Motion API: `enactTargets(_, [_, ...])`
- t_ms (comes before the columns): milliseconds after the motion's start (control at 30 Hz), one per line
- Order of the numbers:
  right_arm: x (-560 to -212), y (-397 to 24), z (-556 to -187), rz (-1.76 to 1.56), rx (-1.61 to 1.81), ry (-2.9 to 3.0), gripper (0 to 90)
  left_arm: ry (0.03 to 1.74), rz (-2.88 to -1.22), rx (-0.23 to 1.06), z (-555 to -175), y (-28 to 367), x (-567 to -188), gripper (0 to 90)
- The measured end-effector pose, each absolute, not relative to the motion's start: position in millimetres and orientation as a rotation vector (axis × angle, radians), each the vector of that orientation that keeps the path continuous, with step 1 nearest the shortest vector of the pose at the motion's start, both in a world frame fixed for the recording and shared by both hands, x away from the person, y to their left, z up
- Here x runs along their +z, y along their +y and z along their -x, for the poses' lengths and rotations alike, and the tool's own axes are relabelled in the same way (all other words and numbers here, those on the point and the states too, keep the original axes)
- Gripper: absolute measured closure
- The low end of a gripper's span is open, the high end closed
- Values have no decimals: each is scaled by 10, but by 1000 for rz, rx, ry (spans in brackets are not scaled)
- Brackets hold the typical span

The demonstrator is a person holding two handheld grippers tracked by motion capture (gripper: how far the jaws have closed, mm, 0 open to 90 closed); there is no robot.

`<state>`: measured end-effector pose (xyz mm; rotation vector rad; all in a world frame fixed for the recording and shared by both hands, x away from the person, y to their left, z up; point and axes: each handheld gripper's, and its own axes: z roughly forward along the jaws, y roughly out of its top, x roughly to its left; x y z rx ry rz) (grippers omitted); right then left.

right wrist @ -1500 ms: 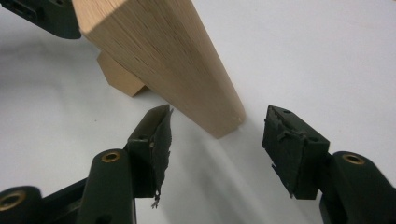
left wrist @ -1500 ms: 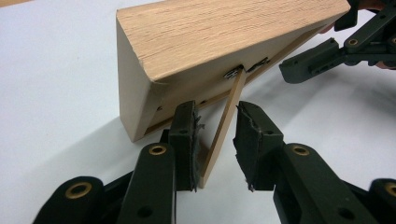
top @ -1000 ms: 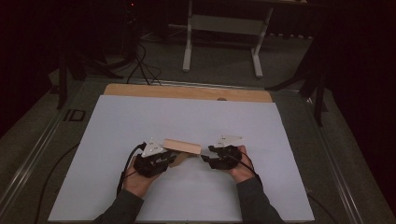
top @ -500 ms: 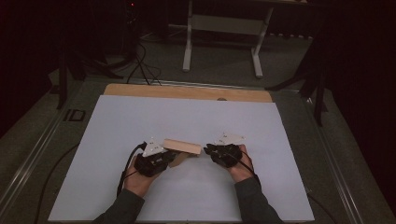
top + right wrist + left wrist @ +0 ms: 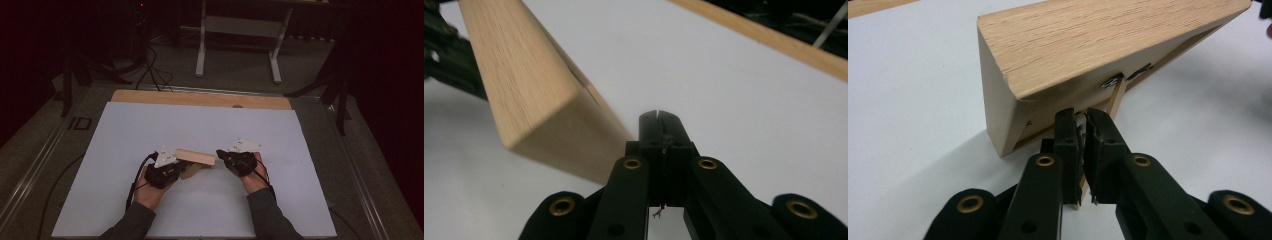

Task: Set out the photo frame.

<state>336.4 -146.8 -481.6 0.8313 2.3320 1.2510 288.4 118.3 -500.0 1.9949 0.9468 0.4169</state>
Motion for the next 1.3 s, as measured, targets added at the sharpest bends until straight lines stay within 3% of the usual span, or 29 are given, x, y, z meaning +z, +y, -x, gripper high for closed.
enactTargets(200, [-4790, -1436, -3368, -836, 1288, 2319, 896, 951, -1993, 423, -2895, 1185, -4999, 890])
enactTargets(1300, [-4741, -1392, -3366, -843, 1397, 2327, 896, 978, -1989, 431, -2966, 1198, -4996, 893])
